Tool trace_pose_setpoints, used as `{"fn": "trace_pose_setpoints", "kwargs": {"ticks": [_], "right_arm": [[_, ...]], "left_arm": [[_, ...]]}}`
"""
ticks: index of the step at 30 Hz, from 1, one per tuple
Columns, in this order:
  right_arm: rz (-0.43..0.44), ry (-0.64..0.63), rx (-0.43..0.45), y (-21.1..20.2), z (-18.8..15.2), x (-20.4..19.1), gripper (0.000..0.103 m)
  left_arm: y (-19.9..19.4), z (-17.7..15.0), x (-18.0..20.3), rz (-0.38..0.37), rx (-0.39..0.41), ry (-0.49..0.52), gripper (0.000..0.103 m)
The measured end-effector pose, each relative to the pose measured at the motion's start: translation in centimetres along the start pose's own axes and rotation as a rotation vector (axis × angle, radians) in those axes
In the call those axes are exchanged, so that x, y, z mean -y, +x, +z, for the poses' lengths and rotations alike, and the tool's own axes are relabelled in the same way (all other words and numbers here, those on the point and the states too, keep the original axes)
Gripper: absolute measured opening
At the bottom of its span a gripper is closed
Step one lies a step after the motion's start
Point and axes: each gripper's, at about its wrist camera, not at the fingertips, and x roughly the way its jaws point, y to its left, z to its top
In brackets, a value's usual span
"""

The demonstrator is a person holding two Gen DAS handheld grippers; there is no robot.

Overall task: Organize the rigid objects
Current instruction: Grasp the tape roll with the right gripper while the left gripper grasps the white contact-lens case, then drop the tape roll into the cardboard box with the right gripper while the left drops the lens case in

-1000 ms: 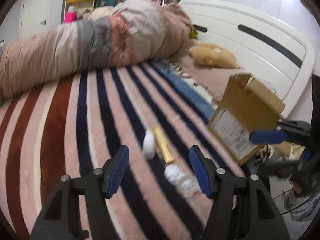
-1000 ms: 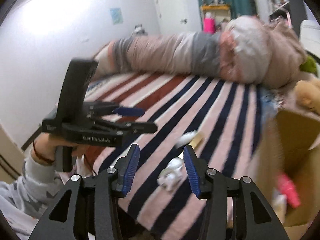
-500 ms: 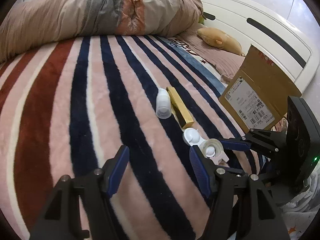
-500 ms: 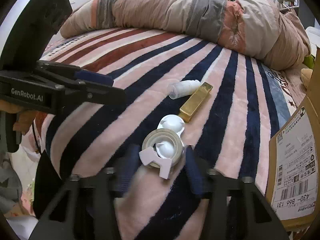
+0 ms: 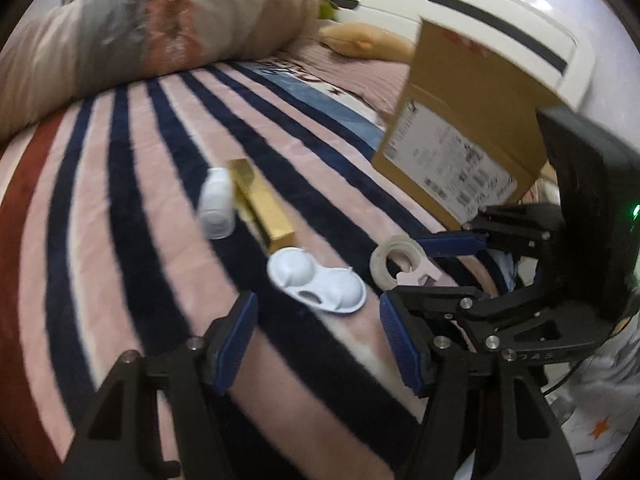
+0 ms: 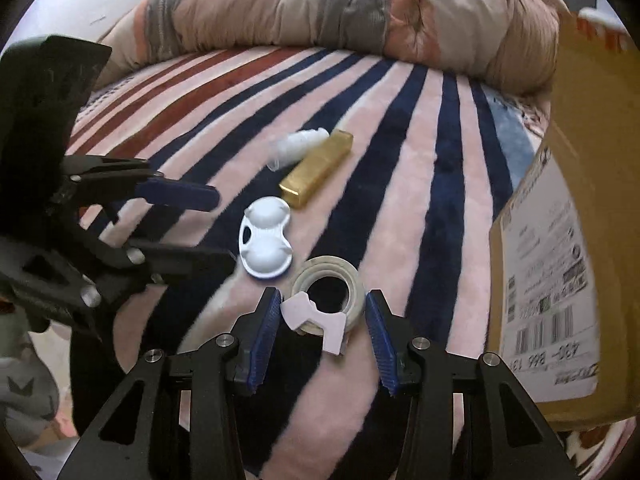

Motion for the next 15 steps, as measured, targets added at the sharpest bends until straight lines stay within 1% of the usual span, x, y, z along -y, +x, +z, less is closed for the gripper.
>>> {"fn": "trace_pose_setpoints", "kwargs": {"ticks": [1,4,7,9,10,11,15], "right_arm": [[0.001,0.001,-0.003,0.0,0.0,0.1,0.040],[0.012,0.003,-0.006,0.0,0.0,0.5,0.040],[0.027,0.007,-0.014,0.3,0.3,0.8,0.040],[0.032,0.008,-0.020,0.3,0.2,0.9,0.040],[0.020,0.008,-0.026,0.4,0.1,1.0,0.040],[0.014,0.007,-0.032,0.5,0.0,1.0,0.041],[0.019,0.008,-0.015,0.7,0.0,0.9,0.044]], "left_arm": [[0.5,0.1,0.2,0.008,-0.001,0.017,0.072],[1.9,0.5,0.2,0.043,-0.013,0.041,0.072],[2.3,0.7,0.2,0.046,-0.003,0.055,0.072],[2.4,0.8,0.2,0.059,0.006,0.058,0.059],[2.5,0.8,0.1,0.070,0.006,0.057,0.058],[2.4,0.6,0.0,0.065,0.008,0.052,0.058],[2.2,0.7,-0.3,0.056,0.013,0.038,0.058]]}}
